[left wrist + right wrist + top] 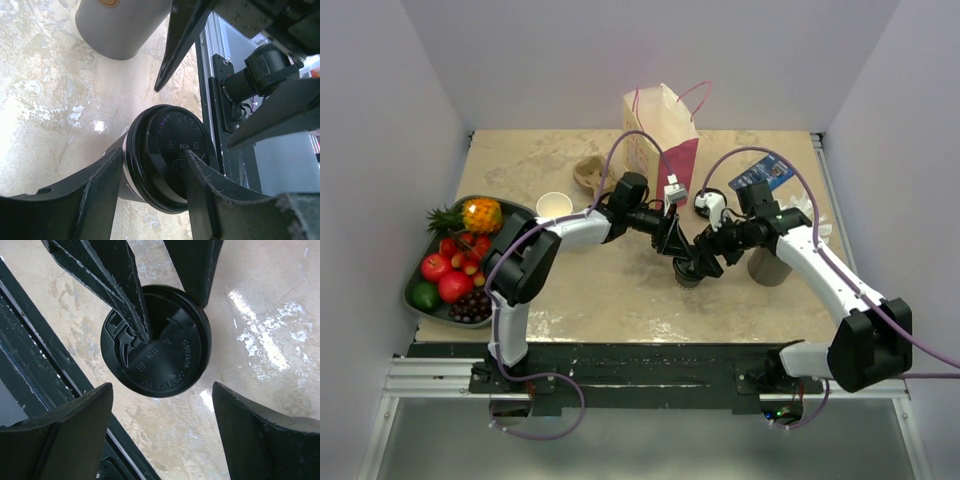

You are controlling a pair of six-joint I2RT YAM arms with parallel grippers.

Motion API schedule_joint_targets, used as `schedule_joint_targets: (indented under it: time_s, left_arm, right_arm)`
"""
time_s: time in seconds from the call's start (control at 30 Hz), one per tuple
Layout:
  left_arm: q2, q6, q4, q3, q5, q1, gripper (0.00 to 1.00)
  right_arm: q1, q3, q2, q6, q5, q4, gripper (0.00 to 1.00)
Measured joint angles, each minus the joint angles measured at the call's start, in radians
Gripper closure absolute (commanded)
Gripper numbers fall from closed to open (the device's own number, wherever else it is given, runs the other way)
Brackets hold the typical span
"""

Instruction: Pack the takeout coffee

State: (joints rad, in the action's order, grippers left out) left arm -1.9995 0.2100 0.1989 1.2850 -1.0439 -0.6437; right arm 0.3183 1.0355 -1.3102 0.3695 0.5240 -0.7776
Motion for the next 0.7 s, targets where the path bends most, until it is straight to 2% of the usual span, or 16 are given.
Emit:
schedule_joint_targets:
  time_s: [0.3, 0.7]
  left_arm:
    - [-0.014, 0.008, 0.011, 0.004, -0.021, 0.002, 0.46]
    - [-0.027, 0.016, 0.055, 0.000, -0.043, 0.014, 0.49]
  right_arm:
    - [0.089, 0.000, -0.060, 0.017, -0.069, 0.029, 0.18]
    - [0.104, -0.012, -0.063, 0.009, -0.122, 0.050, 0.19]
